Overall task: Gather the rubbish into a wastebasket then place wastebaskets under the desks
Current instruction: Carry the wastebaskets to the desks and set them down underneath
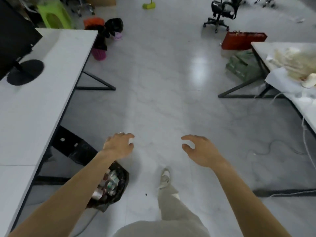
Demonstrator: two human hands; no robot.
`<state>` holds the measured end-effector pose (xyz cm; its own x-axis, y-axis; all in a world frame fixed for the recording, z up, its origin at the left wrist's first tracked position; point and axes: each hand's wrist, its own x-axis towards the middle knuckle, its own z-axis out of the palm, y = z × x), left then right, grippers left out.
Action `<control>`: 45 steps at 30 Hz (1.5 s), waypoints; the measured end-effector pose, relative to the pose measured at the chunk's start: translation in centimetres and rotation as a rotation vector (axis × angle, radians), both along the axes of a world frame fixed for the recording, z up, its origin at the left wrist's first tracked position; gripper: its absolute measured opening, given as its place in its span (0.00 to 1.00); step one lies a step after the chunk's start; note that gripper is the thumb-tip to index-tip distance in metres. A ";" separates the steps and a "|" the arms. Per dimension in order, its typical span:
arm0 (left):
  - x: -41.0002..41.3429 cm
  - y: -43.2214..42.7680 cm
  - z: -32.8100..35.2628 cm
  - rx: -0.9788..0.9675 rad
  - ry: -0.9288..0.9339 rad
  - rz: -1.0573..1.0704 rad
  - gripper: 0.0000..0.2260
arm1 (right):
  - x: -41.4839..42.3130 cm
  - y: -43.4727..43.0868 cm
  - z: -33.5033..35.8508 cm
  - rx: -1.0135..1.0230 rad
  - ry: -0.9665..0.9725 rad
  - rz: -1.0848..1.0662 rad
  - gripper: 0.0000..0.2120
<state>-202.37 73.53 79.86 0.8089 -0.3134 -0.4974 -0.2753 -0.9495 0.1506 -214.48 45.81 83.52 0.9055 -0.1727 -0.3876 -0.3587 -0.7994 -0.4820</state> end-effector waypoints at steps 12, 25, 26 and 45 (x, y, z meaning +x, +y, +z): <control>28.3 -5.3 2.6 0.040 -0.031 0.199 0.21 | 35.2 -8.6 1.4 0.081 0.053 0.153 0.16; 68.6 -10.4 4.1 -0.034 -0.188 0.222 0.23 | 73.2 -14.3 1.9 -0.038 -0.133 0.170 0.17; 71.2 -10.9 4.3 -0.032 -0.183 0.204 0.23 | 75.3 -14.8 2.0 -0.025 -0.138 0.154 0.16; 118.1 -12.4 3.0 0.009 -0.122 0.419 0.23 | 132.3 -16.5 0.0 -0.009 -0.130 0.444 0.17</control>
